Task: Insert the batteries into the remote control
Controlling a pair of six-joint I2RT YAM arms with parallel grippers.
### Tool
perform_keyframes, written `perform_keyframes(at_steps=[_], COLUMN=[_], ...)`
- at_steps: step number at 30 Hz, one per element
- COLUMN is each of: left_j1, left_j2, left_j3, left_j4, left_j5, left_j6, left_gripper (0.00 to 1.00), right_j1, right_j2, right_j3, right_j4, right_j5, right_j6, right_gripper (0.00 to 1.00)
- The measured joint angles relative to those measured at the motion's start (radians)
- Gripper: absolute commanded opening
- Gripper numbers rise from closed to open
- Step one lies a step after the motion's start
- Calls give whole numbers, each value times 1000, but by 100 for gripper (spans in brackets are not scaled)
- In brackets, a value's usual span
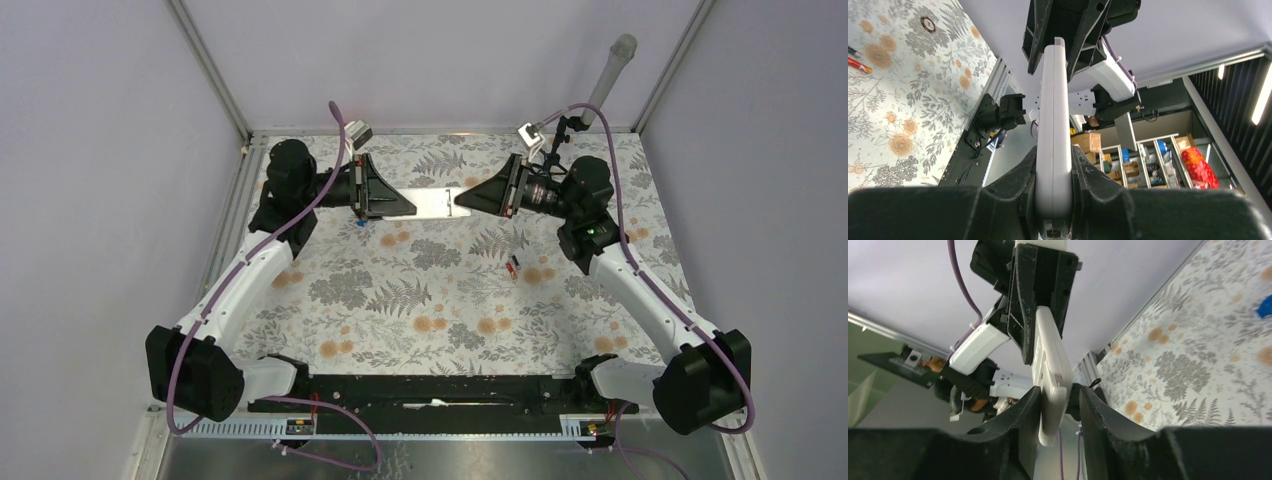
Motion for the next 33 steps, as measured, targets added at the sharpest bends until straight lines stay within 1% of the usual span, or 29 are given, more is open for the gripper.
perform_keyframes(at_steps=[6, 9, 12, 13, 14, 15, 16, 18, 21, 25, 30, 33], left_j1=[51, 55, 58, 58, 60, 60, 61, 67, 72, 74, 62, 58], left_j2=[0, 0, 0, 0, 0, 0, 4, 14, 40, 64, 95, 117], left_j3=[0, 0, 0, 0, 1, 1, 5, 19, 48, 76, 79, 80], left_j4=[23, 30, 31, 22, -12, -14, -42, -92, -199, -329, -414, -469], left_j5=[-4, -5, -6, -8, -14, -16, -20, -32, -54, -98, -170, -210], left_j6=[-38, -44, -39, -29, 10, 13, 34, 79, 157, 257, 335, 381], left_gripper=[0, 0, 0, 0, 0, 0, 0, 0, 0, 0, 0, 0], right_j1=[-52, -57, -61, -61, -65, -65, -66, -76, -87, -92, -75, -60], right_j2=[2, 11, 24, 31, 58, 60, 71, 82, 87, 87, 85, 73], right_j3=[-5, -8, -23, -29, -52, -53, -64, -89, -109, -137, -153, -158], right_j4=[-10, -4, 48, 77, 149, 151, 180, 208, 225, 228, 240, 216], right_j5=[42, 40, 34, 32, 31, 31, 32, 37, 62, 90, 93, 95], right_j6=[-8, -3, 34, 55, 117, 119, 141, 171, 190, 190, 191, 168], right_gripper=[42, 40, 37, 35, 30, 26, 20, 12, 0, 0, 0, 0])
